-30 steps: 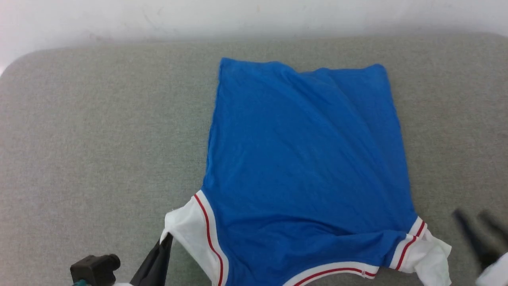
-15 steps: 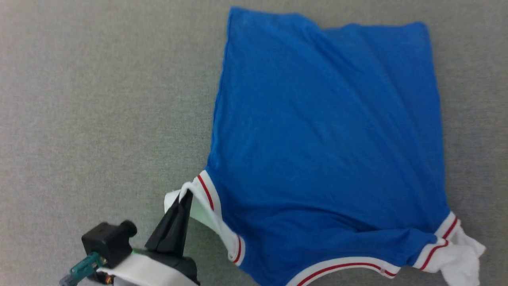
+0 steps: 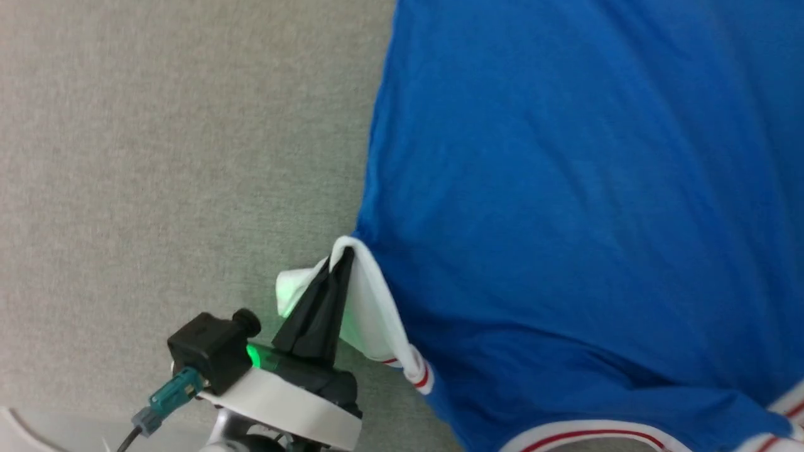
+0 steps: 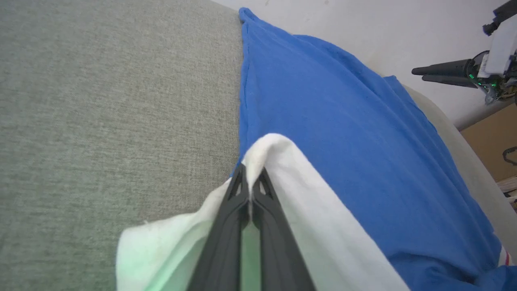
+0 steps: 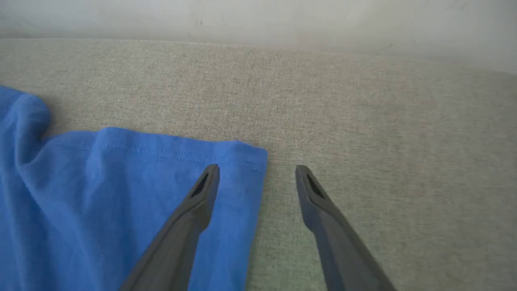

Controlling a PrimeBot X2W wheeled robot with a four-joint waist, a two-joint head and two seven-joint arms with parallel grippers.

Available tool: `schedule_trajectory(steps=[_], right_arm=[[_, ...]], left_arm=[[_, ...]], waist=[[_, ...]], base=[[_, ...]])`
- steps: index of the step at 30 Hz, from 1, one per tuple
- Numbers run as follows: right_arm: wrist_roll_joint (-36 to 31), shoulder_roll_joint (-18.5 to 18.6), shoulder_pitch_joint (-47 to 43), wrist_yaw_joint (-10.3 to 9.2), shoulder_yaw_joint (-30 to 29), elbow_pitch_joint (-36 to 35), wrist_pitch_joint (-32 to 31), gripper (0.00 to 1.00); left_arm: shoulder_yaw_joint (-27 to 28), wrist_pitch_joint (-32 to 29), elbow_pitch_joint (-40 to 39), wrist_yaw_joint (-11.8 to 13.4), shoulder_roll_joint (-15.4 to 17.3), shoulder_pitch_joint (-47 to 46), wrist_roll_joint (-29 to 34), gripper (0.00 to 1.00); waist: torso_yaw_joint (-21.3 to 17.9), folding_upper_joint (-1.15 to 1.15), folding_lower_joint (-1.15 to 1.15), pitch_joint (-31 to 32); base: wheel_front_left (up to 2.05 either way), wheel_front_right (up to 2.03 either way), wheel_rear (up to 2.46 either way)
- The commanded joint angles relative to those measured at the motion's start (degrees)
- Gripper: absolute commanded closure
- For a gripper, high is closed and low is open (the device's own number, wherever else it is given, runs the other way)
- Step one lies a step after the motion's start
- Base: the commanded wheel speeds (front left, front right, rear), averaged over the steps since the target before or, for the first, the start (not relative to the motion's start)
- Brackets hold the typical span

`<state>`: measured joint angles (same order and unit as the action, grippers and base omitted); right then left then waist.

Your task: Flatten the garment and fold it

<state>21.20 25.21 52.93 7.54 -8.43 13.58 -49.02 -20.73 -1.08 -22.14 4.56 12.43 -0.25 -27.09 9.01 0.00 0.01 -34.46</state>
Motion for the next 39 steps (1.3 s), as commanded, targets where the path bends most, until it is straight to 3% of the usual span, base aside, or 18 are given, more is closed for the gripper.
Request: schedule_trajectory(steps=[1, 7, 9, 18, 24, 29, 31, 32, 39], right_arm=[[-0.60, -0.13, 0.54, -0.05, 0.02, 0.66, -0.33, 0.00], [-2.18, 0.10, -0.58, -0.05, -0.79, 3.36, -0.16, 0.00], [-2.49, -0.03, -0.81, -0.05, -0.79, 3.90, -0.77, 1.00], [1.76, -1.28, -2.31, -0.05, 0.95, 0.04, 3.09, 1.00], [8.61, 1.26, -10.33, -0.05, 2.26, -7.75, 7.05, 1.00], [12.46, 1.70, -21.22, -0.05, -2.83, -13.21, 7.27, 1.00], [13.59, 0.19, -31.59, -0.05, -9.28, -17.21, 7.69, 1.00], [13.59, 0.19, -31.59, -0.05, -9.28, -17.21, 7.69, 1.00], [15.37, -9.30, -55.46, -0.05, -21.01, -24.38, 6.90, 1.00]], left_arm=[[-0.29, 0.52, 0.24, -0.40, -0.38, -1.00, 0.44, 1.00], [-1.13, 1.33, 1.54, -0.79, -1.05, -2.17, 0.60, 1.00], [-1.18, 1.56, 1.84, -0.80, -1.11, -2.32, 0.61, 1.00], [0.21, 1.56, 2.50, -0.04, 0.27, -2.22, 0.96, 1.00], [1.50, 0.56, 2.60, 0.61, 1.79, -0.53, 0.33, 1.00], [2.20, -0.40, 2.17, 0.87, 2.83, 1.12, -0.51, 1.00], [2.61, -1.03, 1.97, 1.09, 3.40, 2.33, -1.17, 1.00], [2.61, -1.03, 1.97, 1.09, 3.40, 2.33, -1.17, 1.00], [2.83, -2.35, 1.70, 1.44, 4.76, 5.53, -2.09, 1.00]], waist=[[3.72, 0.00, -0.01, -4.40], [4.73, 0.00, -0.01, -5.99], [4.67, 0.00, -0.01, -6.10], [0.69, 0.00, -0.01, -0.85], [-4.26, 0.00, -0.01, 5.90], [-7.28, 0.00, -0.01, 9.72], [-8.79, 0.00, -0.01, 11.98], [-8.79, 0.00, -0.01, 11.98], [-10.85, 0.00, -0.01, 14.52]], base=[[0.00, 0.00, 0.00], [0.00, 0.00, 0.00], [0.00, 0.00, 0.00], [0.00, 0.00, 0.00], [0.00, 0.00, 0.00], [0.00, 0.00, 0.00], [0.00, 0.00, 0.00], [0.00, 0.00, 0.00], [0.00, 0.00, 0.00]])
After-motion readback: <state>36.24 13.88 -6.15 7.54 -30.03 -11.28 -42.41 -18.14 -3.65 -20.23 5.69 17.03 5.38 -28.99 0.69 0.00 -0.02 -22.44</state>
